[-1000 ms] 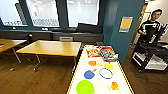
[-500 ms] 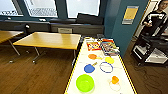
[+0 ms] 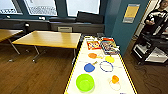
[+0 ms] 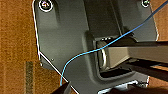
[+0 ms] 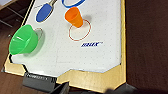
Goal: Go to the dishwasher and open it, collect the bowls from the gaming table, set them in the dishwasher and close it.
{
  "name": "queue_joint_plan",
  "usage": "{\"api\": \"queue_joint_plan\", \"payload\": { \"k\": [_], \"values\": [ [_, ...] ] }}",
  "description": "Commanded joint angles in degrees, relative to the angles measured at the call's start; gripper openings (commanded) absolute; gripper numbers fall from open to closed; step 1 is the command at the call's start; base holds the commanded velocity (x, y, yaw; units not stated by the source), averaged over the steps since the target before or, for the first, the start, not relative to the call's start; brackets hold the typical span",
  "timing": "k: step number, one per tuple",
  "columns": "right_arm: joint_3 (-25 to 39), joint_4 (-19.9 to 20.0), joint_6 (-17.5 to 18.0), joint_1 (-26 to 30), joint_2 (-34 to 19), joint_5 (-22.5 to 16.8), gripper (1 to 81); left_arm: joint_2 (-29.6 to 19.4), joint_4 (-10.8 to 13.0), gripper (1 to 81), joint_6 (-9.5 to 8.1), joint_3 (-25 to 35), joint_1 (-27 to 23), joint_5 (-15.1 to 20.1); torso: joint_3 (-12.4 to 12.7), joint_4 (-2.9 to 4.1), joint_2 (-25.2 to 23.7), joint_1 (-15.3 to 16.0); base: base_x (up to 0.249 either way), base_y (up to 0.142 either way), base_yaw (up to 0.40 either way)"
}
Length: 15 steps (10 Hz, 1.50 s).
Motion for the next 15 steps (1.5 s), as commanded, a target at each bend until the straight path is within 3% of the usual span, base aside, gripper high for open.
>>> {"api": "queue_joint_plan", "payload": {
  "k": [1,3,7,9,10,15],
  "values": [
    [-8.56,4.82,4.78,19.83,-4.09,-20.73,81.1,0.00,-0.69,81.1,0.01,0.07,-0.76,3.54,0.00,0.00,0.00,0.00,0.000,0.000,0.000],
    [-14.17,4.38,7.59,20.98,0.11,-22.05,81.1,0.09,-0.69,81.1,-0.07,0.07,-0.77,3.54,0.00,0.00,0.00,0.00,0.000,0.000,0.000],
    [-19.00,4.29,11.98,25.81,6.00,-22.82,81.1,-0.09,-0.77,81.1,-0.95,0.07,-0.76,3.54,-0.02,0.00,0.02,0.05,0.000,0.000,0.000],
    [-21.48,4.29,13.05,30.29,9.09,-27.23,81.1,-0.09,-0.69,81.1,-1.13,0.07,-0.76,3.54,-0.02,0.00,0.04,0.05,0.000,0.000,0.000],
    [-22.62,4.20,14.09,31.35,10.92,-27.41,81.1,-0.09,-0.69,81.1,-1.21,0.07,-0.85,3.54,-0.05,0.00,0.06,0.06,0.000,0.000,0.000],
    [-30.97,4.02,17.44,32.15,19.11,-28.99,81.1,-0.09,-0.69,81.1,-1.22,-0.11,-0.94,3.54,-0.07,0.00,0.09,0.09,0.000,0.000,0.000]
  ]
}}
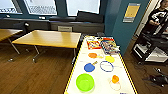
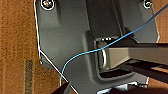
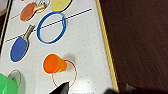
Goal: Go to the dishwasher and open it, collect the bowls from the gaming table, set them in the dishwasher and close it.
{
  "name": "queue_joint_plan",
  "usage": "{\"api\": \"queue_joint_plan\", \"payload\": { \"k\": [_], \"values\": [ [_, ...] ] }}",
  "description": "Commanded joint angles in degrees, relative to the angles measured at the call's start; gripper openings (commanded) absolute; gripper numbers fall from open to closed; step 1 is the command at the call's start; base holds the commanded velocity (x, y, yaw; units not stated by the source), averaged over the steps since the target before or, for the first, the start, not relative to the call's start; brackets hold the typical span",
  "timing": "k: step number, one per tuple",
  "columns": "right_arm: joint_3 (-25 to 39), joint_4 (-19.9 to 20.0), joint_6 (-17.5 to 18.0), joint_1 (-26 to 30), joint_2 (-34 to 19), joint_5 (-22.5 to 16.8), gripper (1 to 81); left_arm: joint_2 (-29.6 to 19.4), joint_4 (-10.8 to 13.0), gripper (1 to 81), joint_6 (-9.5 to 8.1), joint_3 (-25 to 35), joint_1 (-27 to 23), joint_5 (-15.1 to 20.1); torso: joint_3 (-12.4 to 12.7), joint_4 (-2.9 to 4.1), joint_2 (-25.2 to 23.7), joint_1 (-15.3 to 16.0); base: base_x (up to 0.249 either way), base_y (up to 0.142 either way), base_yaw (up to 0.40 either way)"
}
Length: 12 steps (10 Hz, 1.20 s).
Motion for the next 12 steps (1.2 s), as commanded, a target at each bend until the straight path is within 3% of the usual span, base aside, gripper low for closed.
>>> {"api": "queue_joint_plan", "payload": {
  "k": [1,4,12],
  "values": [
    [-3.96,0.75,1.93,7.29,1.22,-2.61,81.1,-0.09,-0.46,81.1,0.09,-0.11,-0.90,3.59,0.00,0.00,0.00,0.00,0.000,0.000,0.000],
    [-6.07,0.66,5.27,9.66,4.74,-2.61,81.1,-0.17,-0.72,81.1,-0.35,-0.19,-0.90,3.59,-0.04,0.00,0.02,0.00,0.000,0.000,0.000],
    [-13.81,0.83,6.41,9.22,15.81,-2.52,81.1,-0.44,-1.60,81.1,-0.35,-0.28,-0.90,3.59,-0.09,0.00,0.05,0.02,0.000,0.000,0.000]
  ]
}}
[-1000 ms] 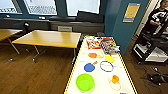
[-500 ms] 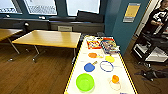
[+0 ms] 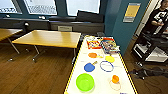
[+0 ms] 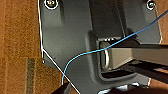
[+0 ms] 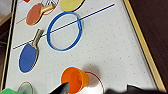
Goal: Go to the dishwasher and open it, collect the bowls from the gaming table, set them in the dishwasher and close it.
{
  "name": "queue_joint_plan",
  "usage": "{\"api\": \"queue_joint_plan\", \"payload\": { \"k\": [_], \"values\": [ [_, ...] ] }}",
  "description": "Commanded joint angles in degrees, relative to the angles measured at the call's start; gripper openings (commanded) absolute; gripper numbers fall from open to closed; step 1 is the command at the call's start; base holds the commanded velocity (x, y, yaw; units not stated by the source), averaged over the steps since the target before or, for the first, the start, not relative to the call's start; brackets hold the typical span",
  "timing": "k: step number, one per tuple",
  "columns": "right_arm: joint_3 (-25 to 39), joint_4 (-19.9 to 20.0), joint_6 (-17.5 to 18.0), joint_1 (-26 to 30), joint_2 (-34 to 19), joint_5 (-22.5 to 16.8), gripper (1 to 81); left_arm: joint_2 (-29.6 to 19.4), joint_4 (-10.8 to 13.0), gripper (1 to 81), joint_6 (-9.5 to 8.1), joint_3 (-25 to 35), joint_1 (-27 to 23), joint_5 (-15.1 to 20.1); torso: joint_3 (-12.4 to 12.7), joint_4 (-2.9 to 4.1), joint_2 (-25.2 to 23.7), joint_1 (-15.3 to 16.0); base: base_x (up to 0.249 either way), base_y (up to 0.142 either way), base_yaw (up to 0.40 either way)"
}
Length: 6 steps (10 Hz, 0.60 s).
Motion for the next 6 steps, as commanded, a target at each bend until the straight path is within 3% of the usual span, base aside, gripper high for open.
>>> {"api": "queue_joint_plan", "payload": {
  "k": [1,6],
  "values": [
    [-3.92,0.91,0.45,7.18,1.17,-1.80,81.1,-0.11,-0.51,81.1,-0.11,-0.04,-0.85,3.66,0.00,0.00,0.00,0.00,0.000,0.000,0.000],
    [-10.24,1.09,0.45,4.98,7.85,-1.01,81.1,-0.20,-0.60,81.1,-0.11,-0.04,-0.85,3.66,-0.02,0.00,0.02,0.02,0.000,0.000,0.000]
  ]
}}
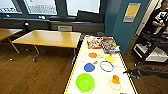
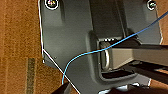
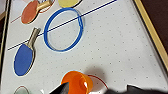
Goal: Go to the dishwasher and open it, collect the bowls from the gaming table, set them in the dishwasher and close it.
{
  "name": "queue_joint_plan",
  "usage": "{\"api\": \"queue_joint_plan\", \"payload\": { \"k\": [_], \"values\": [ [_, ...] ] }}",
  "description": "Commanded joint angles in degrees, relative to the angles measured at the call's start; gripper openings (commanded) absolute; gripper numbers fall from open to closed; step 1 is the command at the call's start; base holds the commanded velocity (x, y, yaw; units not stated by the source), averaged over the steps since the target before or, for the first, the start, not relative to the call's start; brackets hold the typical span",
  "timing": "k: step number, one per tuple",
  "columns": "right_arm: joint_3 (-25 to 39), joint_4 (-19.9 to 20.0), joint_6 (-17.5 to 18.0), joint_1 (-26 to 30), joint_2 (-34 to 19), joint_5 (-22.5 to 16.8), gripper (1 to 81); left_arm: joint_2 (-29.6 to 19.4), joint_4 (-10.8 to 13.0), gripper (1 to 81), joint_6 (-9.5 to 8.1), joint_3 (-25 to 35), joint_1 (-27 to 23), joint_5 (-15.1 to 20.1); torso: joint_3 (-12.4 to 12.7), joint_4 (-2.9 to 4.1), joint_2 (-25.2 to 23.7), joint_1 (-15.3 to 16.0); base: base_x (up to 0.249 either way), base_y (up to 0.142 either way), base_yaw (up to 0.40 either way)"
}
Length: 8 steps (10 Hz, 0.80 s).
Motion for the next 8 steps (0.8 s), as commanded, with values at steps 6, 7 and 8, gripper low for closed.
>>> {"api": "queue_joint_plan", "payload": {
  "k": [6,7,8],
  "values": [
    [-5.33,1.24,0.83,4.33,5.15,-0.74,81.1,-0.37,-0.55,81.1,-0.08,-0.01,-0.79,3.68,0.00,0.00,0.00,0.02,0.000,0.000,0.000],
    [-5.59,1.15,0.83,4.07,5.67,-0.65,81.1,-0.37,-0.55,81.1,-0.08,-0.01,-0.79,3.68,0.00,0.00,0.00,0.02,0.000,0.000,0.000],
    [-6.81,1.24,0.83,3.98,6.37,-0.65,81.1,-0.28,-0.55,81.1,-0.08,-0.01,-0.79,3.68,0.00,0.00,0.02,0.02,0.000,0.000,0.000]
  ]
}}
